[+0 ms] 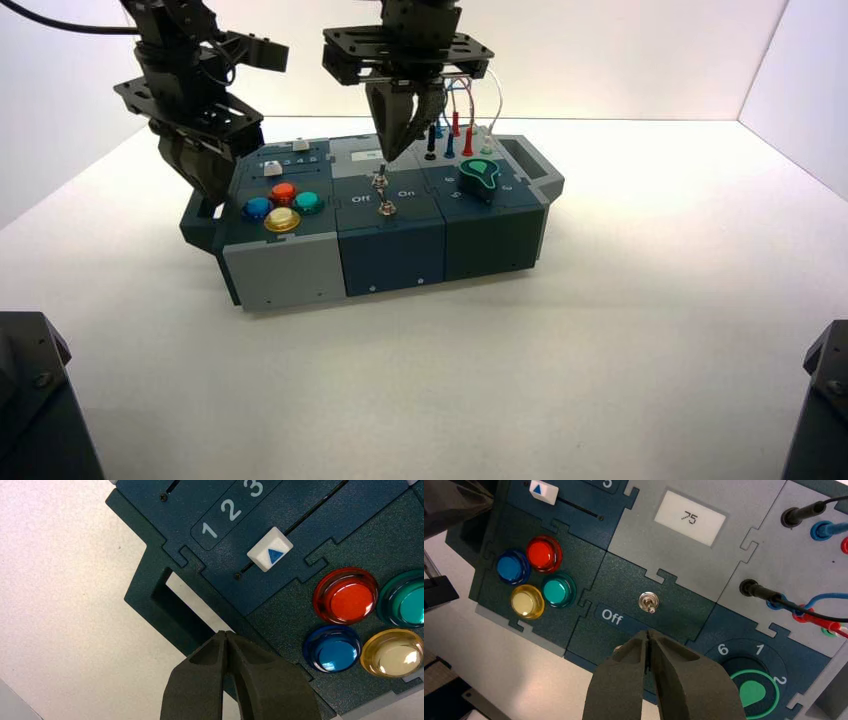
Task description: Flip the top switch off with the right gripper.
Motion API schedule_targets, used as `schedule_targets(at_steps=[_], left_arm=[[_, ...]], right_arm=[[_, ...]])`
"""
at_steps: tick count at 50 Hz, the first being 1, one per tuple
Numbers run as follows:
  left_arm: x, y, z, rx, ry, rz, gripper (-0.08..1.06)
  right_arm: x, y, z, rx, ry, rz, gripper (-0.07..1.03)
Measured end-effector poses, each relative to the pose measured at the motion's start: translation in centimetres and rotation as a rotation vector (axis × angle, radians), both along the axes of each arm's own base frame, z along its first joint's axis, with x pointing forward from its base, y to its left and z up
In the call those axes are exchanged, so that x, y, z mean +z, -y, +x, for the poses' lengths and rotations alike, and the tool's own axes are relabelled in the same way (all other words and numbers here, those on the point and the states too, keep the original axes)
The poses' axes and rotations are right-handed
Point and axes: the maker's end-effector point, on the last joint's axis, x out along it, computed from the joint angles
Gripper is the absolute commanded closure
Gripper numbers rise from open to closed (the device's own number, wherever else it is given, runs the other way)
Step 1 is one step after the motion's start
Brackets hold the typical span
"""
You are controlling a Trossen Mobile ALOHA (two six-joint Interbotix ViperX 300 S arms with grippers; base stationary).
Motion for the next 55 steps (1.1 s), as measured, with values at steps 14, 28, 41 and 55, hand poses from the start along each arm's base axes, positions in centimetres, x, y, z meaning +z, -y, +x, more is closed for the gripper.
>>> schedule_targets(at_steps=[14, 28, 41, 55], left_arm=[[0.0, 0.0, 0.0, 0.000, 0.003, -0.001, 1.01], [0.0, 0.1, 0.1, 0.000, 0.006, -0.002, 1.01], [0.0, 0.1, 0.1, 0.001, 0.005, -0.003, 1.01], [0.1, 0.1, 0.4, 0.002, 0.014, -0.005, 1.01]], right_arm=[[-0.7, -0.1, 0.0, 0.001, -0.006, -0.007, 0.98], [-1.8, 0.1, 0.3, 0.005, -0.013, -0.032, 0.98], [-1.9, 1.5, 1.8, -0.030, -0.005, -0.040, 0.98], [-2.1, 1.1, 2.2, -0.030, -0.003, -0.040, 0.98]])
